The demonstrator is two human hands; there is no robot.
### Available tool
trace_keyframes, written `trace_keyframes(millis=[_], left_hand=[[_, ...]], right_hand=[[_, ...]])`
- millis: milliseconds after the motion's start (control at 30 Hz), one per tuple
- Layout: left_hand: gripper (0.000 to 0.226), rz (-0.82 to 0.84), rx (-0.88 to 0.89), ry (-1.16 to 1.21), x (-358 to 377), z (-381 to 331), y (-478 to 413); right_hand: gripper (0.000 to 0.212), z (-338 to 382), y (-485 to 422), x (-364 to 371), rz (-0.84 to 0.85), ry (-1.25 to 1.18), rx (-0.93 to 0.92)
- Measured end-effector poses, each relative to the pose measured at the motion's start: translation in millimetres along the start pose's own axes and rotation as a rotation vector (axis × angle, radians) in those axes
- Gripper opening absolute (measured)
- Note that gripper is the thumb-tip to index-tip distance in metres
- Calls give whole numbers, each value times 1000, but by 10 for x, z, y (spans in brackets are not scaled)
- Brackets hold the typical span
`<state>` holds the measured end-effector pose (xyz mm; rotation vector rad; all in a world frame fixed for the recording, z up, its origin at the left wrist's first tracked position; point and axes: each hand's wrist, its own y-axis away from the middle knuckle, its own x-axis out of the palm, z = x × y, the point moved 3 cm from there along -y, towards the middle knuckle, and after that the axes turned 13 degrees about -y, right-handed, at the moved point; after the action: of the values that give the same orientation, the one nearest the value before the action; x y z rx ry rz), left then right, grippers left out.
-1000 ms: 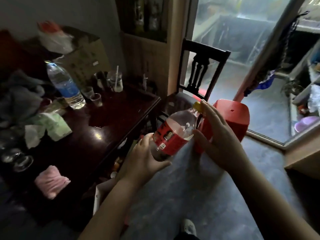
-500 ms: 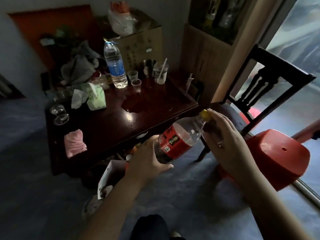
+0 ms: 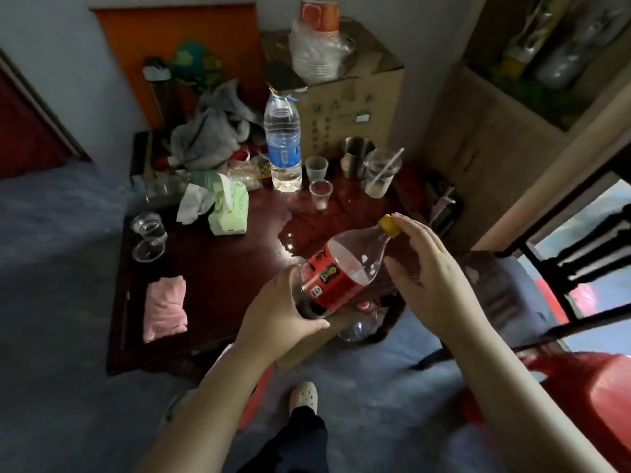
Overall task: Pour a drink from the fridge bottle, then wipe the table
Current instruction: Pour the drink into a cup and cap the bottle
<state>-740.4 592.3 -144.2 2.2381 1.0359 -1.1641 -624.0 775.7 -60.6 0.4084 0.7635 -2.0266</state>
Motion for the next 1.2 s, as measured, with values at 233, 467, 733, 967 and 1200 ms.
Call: trace_keyframes(millis=[233, 467, 733, 967, 1200], left_hand=[[76, 1, 33, -29, -145, 79, -982], [66, -6, -13, -69, -143, 54, -1505], [70, -60, -133, -100, -135, -30, -1804], [71, -60, -288, -56, 61, -161, -1925], [69, -64, -334, -1, 53, -203, -1986]], right_hand=[[48, -342, -888, 121, -31, -68, 39], [32, -760, -1521, 144, -25, -165, 104], [29, -1123, -2349, 157, 66, 6, 196], [34, -1370, -2781, 235, 276, -28, 142], [33, -1370, -2905, 237, 300, -158, 22]])
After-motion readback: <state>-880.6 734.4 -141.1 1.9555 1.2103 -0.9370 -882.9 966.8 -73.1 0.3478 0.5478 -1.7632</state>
